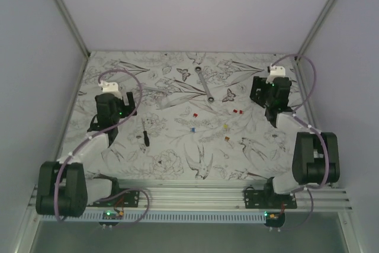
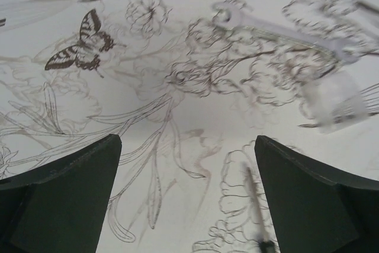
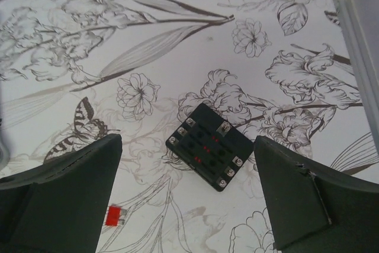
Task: Snap on the fuse box
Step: Pick up the fuse box base from the center of the board.
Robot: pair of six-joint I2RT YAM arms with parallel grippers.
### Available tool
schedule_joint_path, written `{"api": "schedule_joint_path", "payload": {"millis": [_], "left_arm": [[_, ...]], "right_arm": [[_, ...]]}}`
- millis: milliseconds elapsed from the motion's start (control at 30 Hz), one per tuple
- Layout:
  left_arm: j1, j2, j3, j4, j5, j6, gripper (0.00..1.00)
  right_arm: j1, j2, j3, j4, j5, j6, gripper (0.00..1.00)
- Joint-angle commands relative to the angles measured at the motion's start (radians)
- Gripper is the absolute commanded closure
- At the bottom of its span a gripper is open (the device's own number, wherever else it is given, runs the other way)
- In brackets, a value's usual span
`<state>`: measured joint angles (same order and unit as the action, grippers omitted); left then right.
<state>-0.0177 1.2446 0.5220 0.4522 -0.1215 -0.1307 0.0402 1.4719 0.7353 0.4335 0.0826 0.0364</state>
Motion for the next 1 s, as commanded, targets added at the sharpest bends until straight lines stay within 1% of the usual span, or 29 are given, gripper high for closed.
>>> {"api": "schedule_joint_path", "payload": {"millis": [0,167,333,433,533,633,733,800,967], "left_arm": [[0.002,-0.089,0.024,-0.149,0.101,-0.079,0.0],[0.002,-0.116,0.016,-0.157,0.151,-0.097,0.0],[0.002,-0.094,0.029,-0.158,0.226,-0.106,0.0],[0.002,-0.076,0.038,-0.16,0.25,-0.111,0.0],[0.002,-0.066,0.043,-0.162,0.272,-0.117,0.0],[0.002,-0.066,0.044,-0.162,0.276,-0.121,0.0],[0.001,-0.067,0.045,-0.164,0.283,-0.127,0.0],[0.001,-0.066,0.048,-0.164,0.292,-0.132,0.0],[0.001,-0.068,0.05,-0.165,0.304,-0.142,0.0]], "right_arm": [[-0.047,0.129,0.136,-0.258,-0.125,-0.04,0.0],[-0.09,0.294,0.286,-0.386,-0.253,-0.091,0.0],[-0.109,0.419,0.426,-0.49,-0.277,-0.112,0.0],[-0.109,0.452,0.463,-0.504,-0.272,-0.118,0.0],[-0.109,0.49,0.518,-0.555,-0.283,-0.13,0.0],[-0.109,0.506,0.534,-0.603,-0.311,-0.136,0.0],[-0.109,0.484,0.507,-0.624,-0.351,-0.127,0.0],[-0.109,0.455,0.471,-0.624,-0.364,-0.122,0.04],[-0.106,0.404,0.399,-0.607,-0.341,-0.114,0.12]]}}
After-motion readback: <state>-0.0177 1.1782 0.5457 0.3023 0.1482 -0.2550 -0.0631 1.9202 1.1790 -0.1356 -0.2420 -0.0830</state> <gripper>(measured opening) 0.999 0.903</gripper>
